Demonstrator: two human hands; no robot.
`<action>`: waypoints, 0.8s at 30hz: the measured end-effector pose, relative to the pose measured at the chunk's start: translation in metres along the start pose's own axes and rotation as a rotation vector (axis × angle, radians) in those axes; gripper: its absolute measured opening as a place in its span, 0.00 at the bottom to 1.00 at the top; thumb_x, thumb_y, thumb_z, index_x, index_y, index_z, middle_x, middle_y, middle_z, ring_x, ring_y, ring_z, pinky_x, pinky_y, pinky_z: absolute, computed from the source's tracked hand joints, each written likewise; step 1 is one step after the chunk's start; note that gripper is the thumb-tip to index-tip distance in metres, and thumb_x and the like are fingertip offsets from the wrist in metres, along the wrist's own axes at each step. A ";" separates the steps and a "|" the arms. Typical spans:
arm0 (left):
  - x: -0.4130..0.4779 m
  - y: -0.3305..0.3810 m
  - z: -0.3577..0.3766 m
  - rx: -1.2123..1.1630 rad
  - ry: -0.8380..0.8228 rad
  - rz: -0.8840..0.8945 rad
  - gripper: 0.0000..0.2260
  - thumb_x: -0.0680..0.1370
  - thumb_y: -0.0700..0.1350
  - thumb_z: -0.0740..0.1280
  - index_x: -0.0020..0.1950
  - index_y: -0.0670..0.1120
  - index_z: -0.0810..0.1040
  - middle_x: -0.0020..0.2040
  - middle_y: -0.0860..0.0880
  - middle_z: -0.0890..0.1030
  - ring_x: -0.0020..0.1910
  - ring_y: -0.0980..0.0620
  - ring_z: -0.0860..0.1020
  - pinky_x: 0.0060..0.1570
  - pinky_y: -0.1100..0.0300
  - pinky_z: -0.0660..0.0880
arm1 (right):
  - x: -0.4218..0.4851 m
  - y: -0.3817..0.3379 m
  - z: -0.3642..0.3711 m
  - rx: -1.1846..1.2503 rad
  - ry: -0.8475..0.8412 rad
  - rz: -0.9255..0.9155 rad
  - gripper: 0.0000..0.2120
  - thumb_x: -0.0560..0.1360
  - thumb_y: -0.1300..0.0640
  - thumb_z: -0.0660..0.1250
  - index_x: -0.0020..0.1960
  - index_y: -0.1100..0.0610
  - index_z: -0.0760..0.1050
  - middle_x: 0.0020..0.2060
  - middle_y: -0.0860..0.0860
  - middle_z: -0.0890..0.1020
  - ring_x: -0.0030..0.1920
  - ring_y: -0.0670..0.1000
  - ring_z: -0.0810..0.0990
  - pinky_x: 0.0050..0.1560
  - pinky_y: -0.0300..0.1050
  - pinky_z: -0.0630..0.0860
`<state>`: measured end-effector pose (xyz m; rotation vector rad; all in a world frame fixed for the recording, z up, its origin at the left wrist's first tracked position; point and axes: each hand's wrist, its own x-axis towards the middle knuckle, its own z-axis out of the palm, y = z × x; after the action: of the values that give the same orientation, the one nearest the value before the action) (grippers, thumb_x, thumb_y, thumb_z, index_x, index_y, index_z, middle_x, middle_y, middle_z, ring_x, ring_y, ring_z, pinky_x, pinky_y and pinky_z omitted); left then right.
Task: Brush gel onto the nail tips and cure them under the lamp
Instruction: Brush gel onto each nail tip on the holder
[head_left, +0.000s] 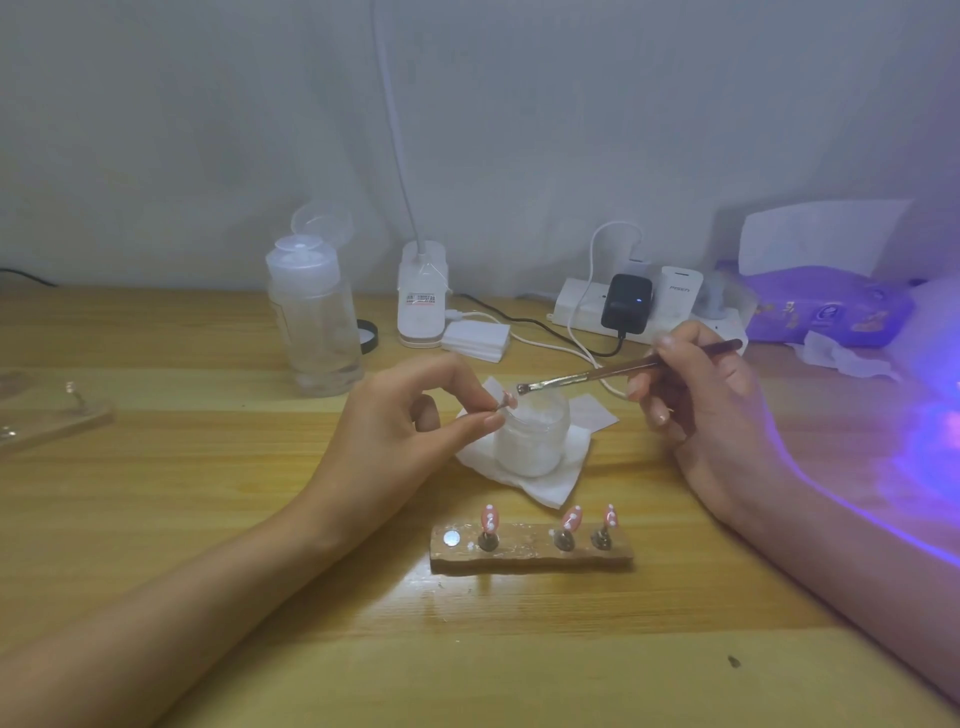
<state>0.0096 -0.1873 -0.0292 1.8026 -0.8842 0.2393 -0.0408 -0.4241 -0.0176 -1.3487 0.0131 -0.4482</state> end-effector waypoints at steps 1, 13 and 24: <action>0.000 0.000 0.000 0.006 0.002 0.002 0.05 0.75 0.41 0.75 0.41 0.47 0.80 0.29 0.68 0.74 0.24 0.58 0.61 0.29 0.74 0.61 | 0.000 0.000 0.000 -0.004 -0.022 -0.009 0.12 0.77 0.52 0.65 0.37 0.52 0.68 0.29 0.53 0.81 0.24 0.46 0.70 0.22 0.33 0.62; 0.001 -0.003 0.000 0.013 0.012 -0.008 0.06 0.75 0.42 0.75 0.40 0.48 0.80 0.36 0.63 0.77 0.25 0.54 0.64 0.31 0.71 0.64 | 0.001 0.002 0.001 -0.046 -0.008 0.009 0.12 0.79 0.56 0.64 0.37 0.53 0.69 0.28 0.54 0.80 0.23 0.46 0.71 0.21 0.33 0.62; 0.001 -0.004 0.000 0.022 0.010 -0.020 0.07 0.75 0.42 0.75 0.40 0.50 0.79 0.41 0.60 0.79 0.25 0.54 0.64 0.32 0.71 0.64 | 0.000 0.000 0.001 -0.022 -0.002 0.002 0.14 0.80 0.57 0.63 0.36 0.51 0.69 0.28 0.53 0.81 0.24 0.46 0.71 0.22 0.33 0.63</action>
<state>0.0130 -0.1875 -0.0315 1.8286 -0.8594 0.2461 -0.0402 -0.4233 -0.0177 -1.3705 0.0172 -0.4463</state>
